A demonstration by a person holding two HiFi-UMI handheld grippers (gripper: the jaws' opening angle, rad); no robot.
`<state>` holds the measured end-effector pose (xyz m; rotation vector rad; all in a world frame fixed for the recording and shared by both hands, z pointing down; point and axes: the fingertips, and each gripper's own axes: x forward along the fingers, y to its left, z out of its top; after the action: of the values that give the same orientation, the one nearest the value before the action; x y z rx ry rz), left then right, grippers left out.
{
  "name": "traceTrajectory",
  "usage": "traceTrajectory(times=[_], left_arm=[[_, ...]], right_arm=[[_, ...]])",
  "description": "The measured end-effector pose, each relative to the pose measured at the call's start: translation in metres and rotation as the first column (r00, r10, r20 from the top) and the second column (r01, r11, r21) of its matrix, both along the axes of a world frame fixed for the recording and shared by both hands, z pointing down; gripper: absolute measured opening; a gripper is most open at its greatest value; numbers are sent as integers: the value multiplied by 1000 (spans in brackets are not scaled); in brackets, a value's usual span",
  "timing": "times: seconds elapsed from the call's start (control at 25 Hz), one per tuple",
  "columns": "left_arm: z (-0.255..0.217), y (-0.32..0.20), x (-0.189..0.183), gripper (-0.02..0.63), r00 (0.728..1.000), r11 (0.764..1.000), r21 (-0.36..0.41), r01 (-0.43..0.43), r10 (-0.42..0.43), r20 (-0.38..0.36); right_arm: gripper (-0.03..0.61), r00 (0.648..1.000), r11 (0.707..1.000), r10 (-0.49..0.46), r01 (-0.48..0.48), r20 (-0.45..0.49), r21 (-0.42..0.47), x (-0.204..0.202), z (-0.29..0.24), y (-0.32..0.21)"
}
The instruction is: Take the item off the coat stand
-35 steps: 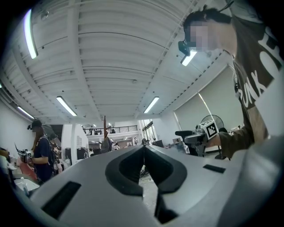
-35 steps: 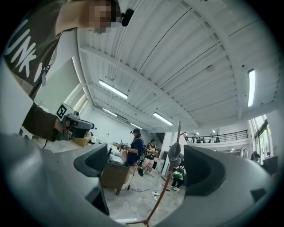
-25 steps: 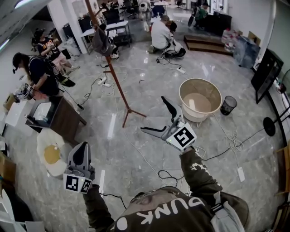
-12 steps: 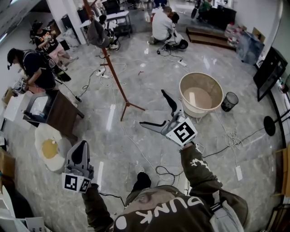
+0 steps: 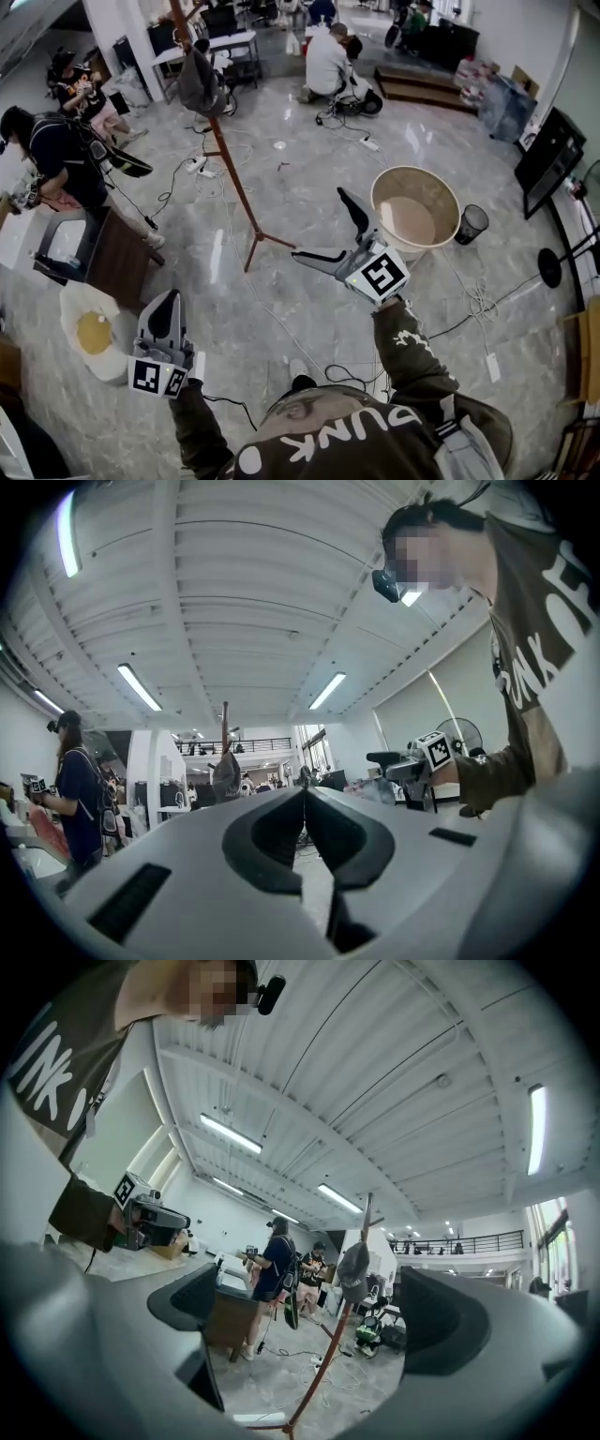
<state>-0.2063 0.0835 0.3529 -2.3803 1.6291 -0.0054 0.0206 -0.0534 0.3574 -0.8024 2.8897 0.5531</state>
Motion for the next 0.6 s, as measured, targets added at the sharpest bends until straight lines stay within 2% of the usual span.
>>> traceTrajectory(times=[0.32,0.6], left_arm=[[-7,-75,-73,5,999,999,10,-49,49,-10],[-1,-127,-92,5,997,997,5,-72,72,-15]], right_arm=[[594,999,999,38,-38,-23,-5,-67,-9,-63],[594,998,998,60,-60,-31,-16,-90,-7,-116]])
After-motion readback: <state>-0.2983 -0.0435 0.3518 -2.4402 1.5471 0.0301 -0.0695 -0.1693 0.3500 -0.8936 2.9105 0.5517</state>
